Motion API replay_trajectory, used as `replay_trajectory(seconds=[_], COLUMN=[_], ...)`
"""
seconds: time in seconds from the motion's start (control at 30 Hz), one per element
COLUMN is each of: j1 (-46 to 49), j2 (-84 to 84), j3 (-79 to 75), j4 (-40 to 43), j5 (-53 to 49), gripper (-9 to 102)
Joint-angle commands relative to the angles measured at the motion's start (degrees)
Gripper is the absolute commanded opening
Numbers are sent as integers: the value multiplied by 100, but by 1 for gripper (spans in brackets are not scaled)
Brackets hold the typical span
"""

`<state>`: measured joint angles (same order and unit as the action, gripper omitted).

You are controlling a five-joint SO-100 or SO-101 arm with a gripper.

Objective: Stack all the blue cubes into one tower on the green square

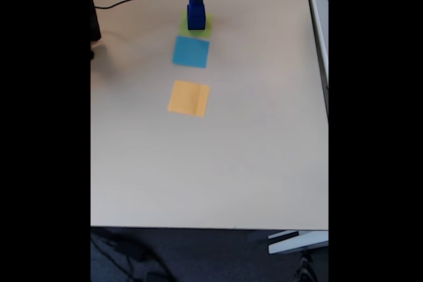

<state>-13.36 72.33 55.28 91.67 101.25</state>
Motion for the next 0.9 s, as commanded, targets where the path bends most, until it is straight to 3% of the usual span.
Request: replay_trajectory(seconds=[0.0, 0.87], j1=[-35, -158], j2=[615, 527], j3=[-132, -211], j4=[-88, -97], j5=[-9, 123], gripper=[12, 10])
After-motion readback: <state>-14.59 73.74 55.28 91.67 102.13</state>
